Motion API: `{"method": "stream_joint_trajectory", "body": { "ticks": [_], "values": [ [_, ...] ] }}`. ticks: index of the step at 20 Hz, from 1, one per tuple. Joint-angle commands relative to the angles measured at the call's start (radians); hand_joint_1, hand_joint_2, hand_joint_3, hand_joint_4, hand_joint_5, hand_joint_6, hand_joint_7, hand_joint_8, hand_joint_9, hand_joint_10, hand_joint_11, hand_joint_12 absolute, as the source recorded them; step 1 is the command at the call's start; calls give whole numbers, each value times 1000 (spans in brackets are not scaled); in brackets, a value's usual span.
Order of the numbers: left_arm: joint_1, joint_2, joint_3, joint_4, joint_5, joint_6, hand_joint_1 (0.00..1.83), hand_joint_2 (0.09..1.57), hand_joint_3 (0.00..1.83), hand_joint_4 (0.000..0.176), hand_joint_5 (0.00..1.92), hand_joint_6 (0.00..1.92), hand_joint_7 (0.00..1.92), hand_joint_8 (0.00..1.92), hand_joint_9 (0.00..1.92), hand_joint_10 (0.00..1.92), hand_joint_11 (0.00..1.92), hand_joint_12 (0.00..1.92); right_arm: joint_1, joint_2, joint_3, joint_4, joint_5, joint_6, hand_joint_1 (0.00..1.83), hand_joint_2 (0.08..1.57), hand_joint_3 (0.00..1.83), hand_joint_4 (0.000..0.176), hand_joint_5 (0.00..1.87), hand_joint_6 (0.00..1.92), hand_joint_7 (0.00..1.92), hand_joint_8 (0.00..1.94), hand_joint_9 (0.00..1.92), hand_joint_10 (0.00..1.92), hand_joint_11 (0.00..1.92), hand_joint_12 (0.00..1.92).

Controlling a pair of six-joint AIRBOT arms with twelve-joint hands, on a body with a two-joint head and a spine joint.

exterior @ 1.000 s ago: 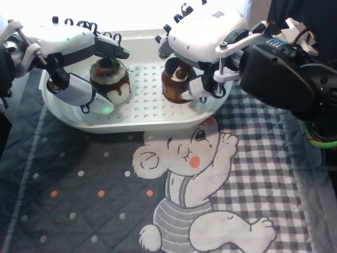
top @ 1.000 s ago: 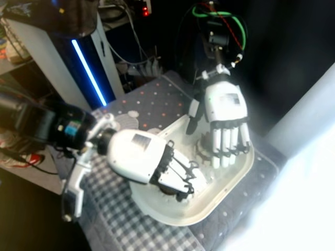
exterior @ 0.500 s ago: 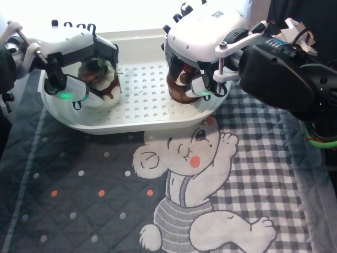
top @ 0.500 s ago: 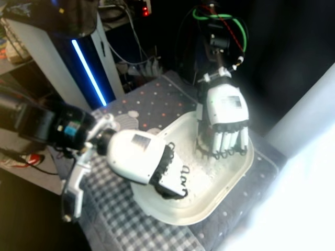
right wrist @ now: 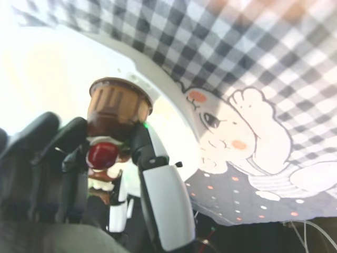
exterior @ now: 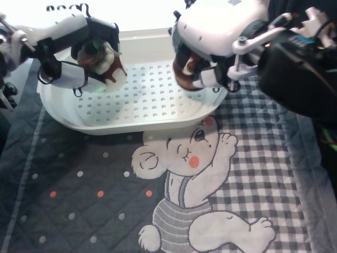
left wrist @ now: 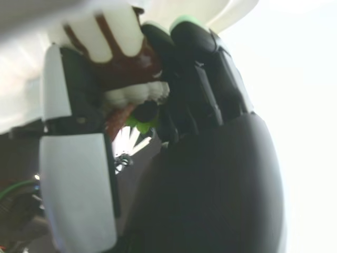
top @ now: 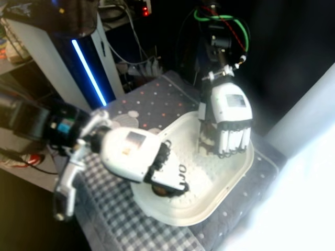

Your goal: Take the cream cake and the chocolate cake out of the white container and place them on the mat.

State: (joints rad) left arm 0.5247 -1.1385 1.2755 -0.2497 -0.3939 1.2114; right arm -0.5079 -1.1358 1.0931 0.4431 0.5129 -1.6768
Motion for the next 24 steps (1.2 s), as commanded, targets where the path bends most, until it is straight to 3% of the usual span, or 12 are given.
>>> {"method": "stream_joint_trajectory", "body": {
  "ticks": [1,3,6,8,10,11,12,15,17,20,22,24],
  "values": [
    [-7,12,-6,13,-155,-3,1474,1215,0,0,636,1360,769,1256,795,1339,575,1794,17,12,-18,-50,162,-6,1245,1077,0,0,1137,775,1004,950,781,907,0,1797],
    [5,68,-79,44,-226,-3,1372,1210,0,0,669,1350,830,1230,773,1405,417,1641,17,64,-90,-102,229,-6,1239,1092,2,0,1027,884,1044,956,955,915,550,1683],
    [35,129,-154,63,-308,-3,1341,1219,1,0,672,1376,803,1257,749,1457,539,1533,13,108,-158,-158,287,-6,1267,1124,1,0,869,968,1076,1056,1139,1007,970,1484],
    [38,134,-161,65,-314,-3,1340,1226,1,0,640,1376,794,1284,755,1475,609,1522,12,112,-165,-163,293,-6,1264,1146,1,0,858,910,1011,1206,1079,1087,832,1576],
    [55,163,-197,80,-353,-4,1341,1224,0,0,635,1354,784,1283,789,1461,680,1483,1,132,-199,-189,320,-6,1249,1178,1,0,890,816,873,1465,952,1615,779,1891],
    [61,169,-205,82,-362,-4,1342,1223,0,0,652,1302,767,1307,794,1481,680,1482,-3,136,-207,-196,328,-6,1270,1127,0,0,911,880,1047,1156,909,1500,693,1840],
    [63,174,-211,84,-367,-4,1342,1223,0,0,652,1302,767,1307,794,1481,680,1482,-7,140,-213,-199,334,-6,1270,1127,0,0,911,880,1047,1156,909,1500,693,1840],
    [103,216,-286,135,-409,-4,1337,1230,0,0,637,1351,731,1326,801,1457,674,1416,-118,204,-315,-220,462,-7,1298,1033,0,0,1059,796,1328,546,1001,1154,775,1599],
    [114,229,-308,150,-421,-4,1334,1236,1,0,623,1393,705,1338,806,1442,693,1368,-148,222,-345,-225,488,-7,1301,1012,0,0,1146,636,1331,557,1027,1106,744,1539],
    [175,290,-396,174,-462,-4,1331,1248,1,0,578,1424,681,1350,821,1458,723,1387,-210,249,-416,-242,530,-7,1291,1024,2,0,1120,666,1260,687,893,1184,626,1536],
    [219,328,-468,206,-466,-3,1325,1264,1,0,556,1465,656,1382,789,1525,693,1508,-273,260,-472,-247,554,-6,1288,1031,2,0,1063,787,1287,622,911,1113,479,1575],
    [241,335,-508,226,-452,-3,1328,1258,0,0,571,1439,679,1372,780,1529,679,1540,-327,274,-507,-246,576,16,1293,1052,6,0,1048,725,1191,875,862,1268,541,1666]
  ]
}}
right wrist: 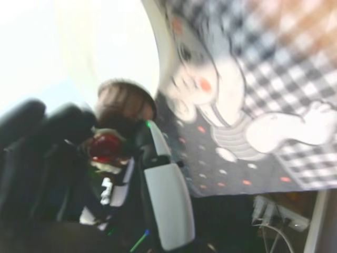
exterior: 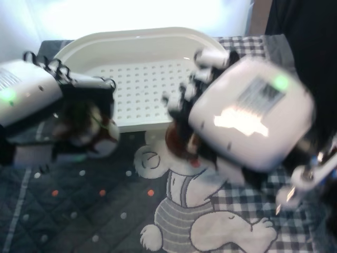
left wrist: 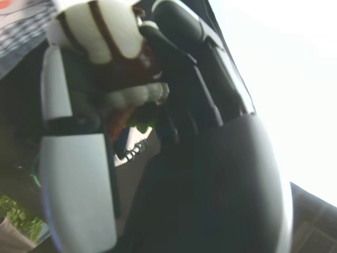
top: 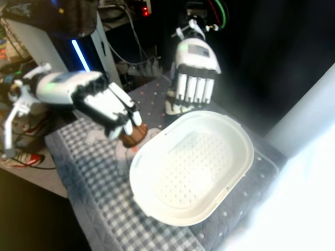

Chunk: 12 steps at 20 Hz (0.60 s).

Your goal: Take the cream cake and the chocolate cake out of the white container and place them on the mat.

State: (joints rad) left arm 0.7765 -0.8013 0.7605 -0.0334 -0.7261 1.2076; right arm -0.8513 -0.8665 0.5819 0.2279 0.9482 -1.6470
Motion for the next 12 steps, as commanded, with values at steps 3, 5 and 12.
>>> {"method": "stream_joint_trajectory", "body": {
  "ticks": [3,5,12],
  "values": [
    [40,3,-40,14,-112,0,1329,1260,1,0,555,1432,695,1367,763,1539,638,1498,-32,17,-23,-38,149,44,1284,1084,4,0,974,803,1126,1013,816,1429,613,1781],
    [76,12,-67,14,-113,-6,1324,1272,1,0,532,1449,677,1398,741,1573,627,1503,-56,18,-33,-42,149,73,1282,1091,3,0,974,801,1105,1053,792,1445,620,1794],
    [176,-2,-84,22,-76,-124,802,1226,0,0,525,938,611,778,517,1001,351,1565,-136,21,-48,-43,140,171,1185,1106,4,0,975,958,1034,891,788,1300,605,1671]
  ]
}}
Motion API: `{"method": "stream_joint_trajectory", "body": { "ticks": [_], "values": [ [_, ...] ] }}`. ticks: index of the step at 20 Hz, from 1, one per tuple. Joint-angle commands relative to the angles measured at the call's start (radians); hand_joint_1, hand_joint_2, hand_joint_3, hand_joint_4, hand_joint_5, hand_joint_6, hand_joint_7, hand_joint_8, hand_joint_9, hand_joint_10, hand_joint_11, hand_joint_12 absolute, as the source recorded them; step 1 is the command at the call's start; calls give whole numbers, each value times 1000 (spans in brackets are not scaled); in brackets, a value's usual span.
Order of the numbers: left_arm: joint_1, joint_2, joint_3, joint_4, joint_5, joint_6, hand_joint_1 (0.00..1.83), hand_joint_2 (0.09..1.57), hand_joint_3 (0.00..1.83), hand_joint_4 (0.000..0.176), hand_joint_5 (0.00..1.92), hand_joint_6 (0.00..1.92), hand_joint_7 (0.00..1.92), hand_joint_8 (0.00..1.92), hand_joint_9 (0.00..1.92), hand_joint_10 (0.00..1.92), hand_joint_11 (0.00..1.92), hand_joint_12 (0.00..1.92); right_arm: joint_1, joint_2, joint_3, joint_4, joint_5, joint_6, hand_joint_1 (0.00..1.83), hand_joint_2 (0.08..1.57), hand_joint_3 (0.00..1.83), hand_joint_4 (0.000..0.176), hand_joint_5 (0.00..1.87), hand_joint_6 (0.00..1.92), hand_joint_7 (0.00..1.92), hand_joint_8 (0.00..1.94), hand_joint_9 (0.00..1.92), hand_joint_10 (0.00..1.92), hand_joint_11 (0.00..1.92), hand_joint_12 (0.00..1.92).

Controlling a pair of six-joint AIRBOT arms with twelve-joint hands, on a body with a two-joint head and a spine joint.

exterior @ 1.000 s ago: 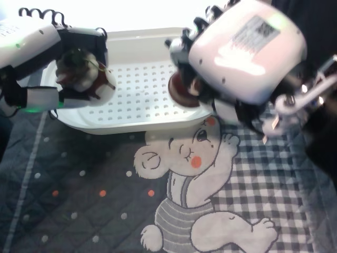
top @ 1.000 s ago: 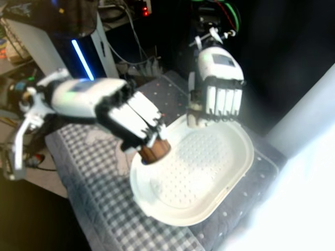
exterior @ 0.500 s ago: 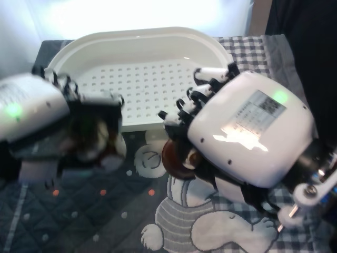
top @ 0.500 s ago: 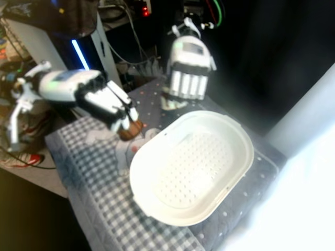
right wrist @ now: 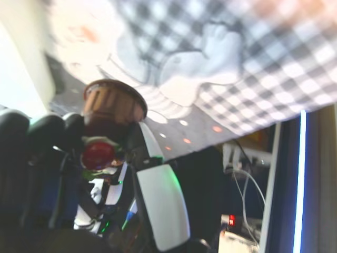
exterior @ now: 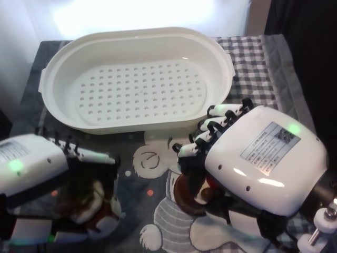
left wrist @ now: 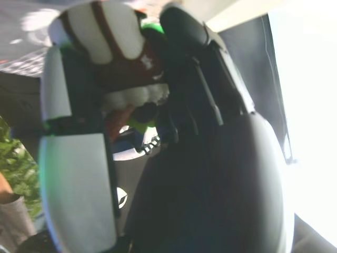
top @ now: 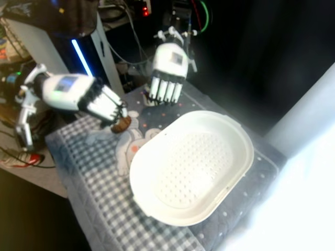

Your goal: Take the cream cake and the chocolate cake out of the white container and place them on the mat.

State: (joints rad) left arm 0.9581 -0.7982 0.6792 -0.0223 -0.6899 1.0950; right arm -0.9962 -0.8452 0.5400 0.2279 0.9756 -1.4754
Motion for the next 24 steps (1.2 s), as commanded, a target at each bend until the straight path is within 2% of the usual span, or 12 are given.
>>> {"method": "stream_joint_trajectory", "body": {
  "ticks": [1,2,4,6,10,14,17,19,21,22,23,24],
  "values": [
    [0,-9,2,11,-104,-23,802,1226,0,0,525,938,611,778,517,1001,351,1565,7,-1,-7,-41,106,0,1185,1106,4,0,975,958,1034,891,788,1300,605,1671],
    [7,-15,9,11,-96,-43,723,1182,0,0,531,659,609,604,468,943,272,1553,4,-1,-8,-37,96,0,1127,1079,0,0,848,706,979,756,747,1209,536,1624],
    [18,-26,24,11,-86,-75,602,1078,0,0,543,299,569,268,348,839,112,1545,-3,0,-11,-34,83,0,840,1043,0,0,689,455,778,661,577,1091,380,1535],
    [25,-34,34,-1,-76,-85,576,941,0,0,450,28,452,33,242,625,18,1454,-8,0,-12,-27,79,0,776,882,0,0,516,90,543,264,383,700,122,1421],
    [31,-37,41,-15,-74,-85,517,915,0,0,342,0,369,0,219,520,12,1483,-9,0,-9,-15,80,0,689,886,2,0,484,15,512,138,300,709,27,1532],
    [39,-19,42,-33,-114,-85,455,858,0,83,278,0,369,0,179,664,0,1593,-10,16,-6,-5,107,0,615,847,0,0,519,14,576,158,299,897,58,1518],
    [30,10,41,-36,-150,-85,397,842,0,93,259,0,376,1,178,728,1,1607,-10,41,-6,-5,140,0,559,844,0,0,524,12,519,230,220,977,18,1590],
    [22,29,37,-35,-179,-86,400,842,0,98,264,0,382,1,170,771,0,1623,-10,58,-6,-5,161,0,624,821,0,0,533,16,428,432,184,1033,8,1651],
    [22,41,27,-31,-207,-88,434,890,2,78,276,1,376,0,235,543,8,1463,-10,70,-7,-5,168,0,714,803,0,0,538,28,339,639,171,1082,11,1630],
    [22,44,25,-30,-218,-89,458,899,1,84,283,1,375,0,277,425,18,1410,-10,72,-6,-5,173,0,693,819,0,0,562,45,358,694,214,1079,62,1591],
    [22,46,25,-30,-237,-92,489,933,6,56,343,16,427,14,336,389,36,1301,-10,77,-6,-5,189,0,657,831,2,0,602,79,426,734,303,1059,138,1554],
    [22,49,26,-31,-263,-97,489,933,6,56,343,16,427,14,336,389,36,1301,-10,81,-5,-5,212,0,657,831,2,0,602,79,426,734,303,1059,138,1554]
  ]
}}
